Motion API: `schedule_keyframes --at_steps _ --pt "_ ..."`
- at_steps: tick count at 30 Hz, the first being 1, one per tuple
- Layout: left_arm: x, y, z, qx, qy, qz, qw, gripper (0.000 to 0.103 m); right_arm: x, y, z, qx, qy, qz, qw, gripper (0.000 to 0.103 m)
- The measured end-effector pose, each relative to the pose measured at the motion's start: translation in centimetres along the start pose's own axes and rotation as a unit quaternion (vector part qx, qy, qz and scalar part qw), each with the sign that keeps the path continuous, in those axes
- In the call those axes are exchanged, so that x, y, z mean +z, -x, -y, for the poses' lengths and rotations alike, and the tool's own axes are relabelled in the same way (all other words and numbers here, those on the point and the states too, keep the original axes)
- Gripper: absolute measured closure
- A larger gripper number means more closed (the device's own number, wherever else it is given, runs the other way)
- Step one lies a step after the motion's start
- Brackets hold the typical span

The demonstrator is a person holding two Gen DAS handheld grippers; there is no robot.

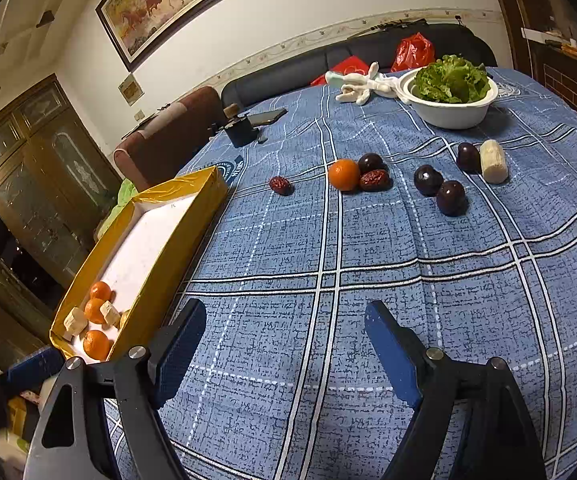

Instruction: Organize fruits

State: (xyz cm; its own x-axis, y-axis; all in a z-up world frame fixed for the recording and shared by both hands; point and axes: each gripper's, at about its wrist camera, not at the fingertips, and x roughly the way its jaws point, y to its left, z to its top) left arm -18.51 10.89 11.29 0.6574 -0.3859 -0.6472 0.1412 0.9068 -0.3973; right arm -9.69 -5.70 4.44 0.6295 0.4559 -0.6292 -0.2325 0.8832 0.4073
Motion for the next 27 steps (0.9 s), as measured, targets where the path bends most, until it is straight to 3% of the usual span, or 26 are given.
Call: schedule_keyframes --at_steps 2,8,10,13,15,16,17,19,21,22,23,24,27 --pt "0.1 1.1 0.3 0.007 -0.004 0.016 0.9998 0.010 0.0 0.2 0.0 0.000 -0.002 0.006 1.000 0.017" --pt "1.1 9.1 0.5 0.025 -0.024 0.126 0.9915 0.010 0.1 2.5 -0.3 -0.027 0.022 0.031 0.999 0.017" --pt "1.3 12.1 1.0 0.032 -0.043 0.158 0.9859 0.010 0.7 4.4 -0.4 -0.036 0.031 0.045 0.998 0.017" --pt "1.5 16.6 2.6 0.070 -0.081 0.220 0.9696 0.010 2.9 9.1 -0.8 -0.048 0.043 0.087 0.994 0.017" --pt "1.3 19.4 4.0 0.110 -0.117 0.275 0.9479 0.008 5.0 13.1 -1.5 -0.062 0.056 0.127 0.988 0.017" --pt "1.2 20.6 4.8 0.136 -0.137 0.305 0.9327 0.003 6.2 15.3 -2.1 -0.073 0.067 0.148 0.984 0.017" --pt "0.9 21.8 5.8 0.180 -0.163 0.346 0.9062 0.000 7.4 17.4 -2.7 -0.087 0.080 0.168 0.979 0.017" --pt "0.6 23.2 6.8 0.239 -0.190 0.401 0.8636 0.000 9.8 21.1 -4.4 -0.118 0.109 0.197 0.967 0.017" --pt "0.6 24.3 7.1 0.280 -0.189 0.443 0.8302 0.000 12.2 25.6 -6.2 -0.143 0.136 0.234 0.952 0.015" --pt "0.7 24.5 7.0 0.283 -0.182 0.452 0.8263 0.000 13.1 27.6 -7.0 -0.158 0.148 0.252 0.943 0.013" --pt "1.0 24.5 6.8 0.274 -0.178 0.450 0.8314 0.000 14.1 30.1 -8.0 -0.177 0.162 0.276 0.931 0.009" --pt "1.5 24.0 6.3 0.247 -0.176 0.429 0.8512 0.000 14.6 31.8 -8.7 -0.192 0.171 0.294 0.920 0.007" --pt "2.0 21.5 5.4 0.201 -0.165 0.371 0.8912 0.000 15.3 35.8 -10.4 -0.226 0.189 0.323 0.899 0.005"
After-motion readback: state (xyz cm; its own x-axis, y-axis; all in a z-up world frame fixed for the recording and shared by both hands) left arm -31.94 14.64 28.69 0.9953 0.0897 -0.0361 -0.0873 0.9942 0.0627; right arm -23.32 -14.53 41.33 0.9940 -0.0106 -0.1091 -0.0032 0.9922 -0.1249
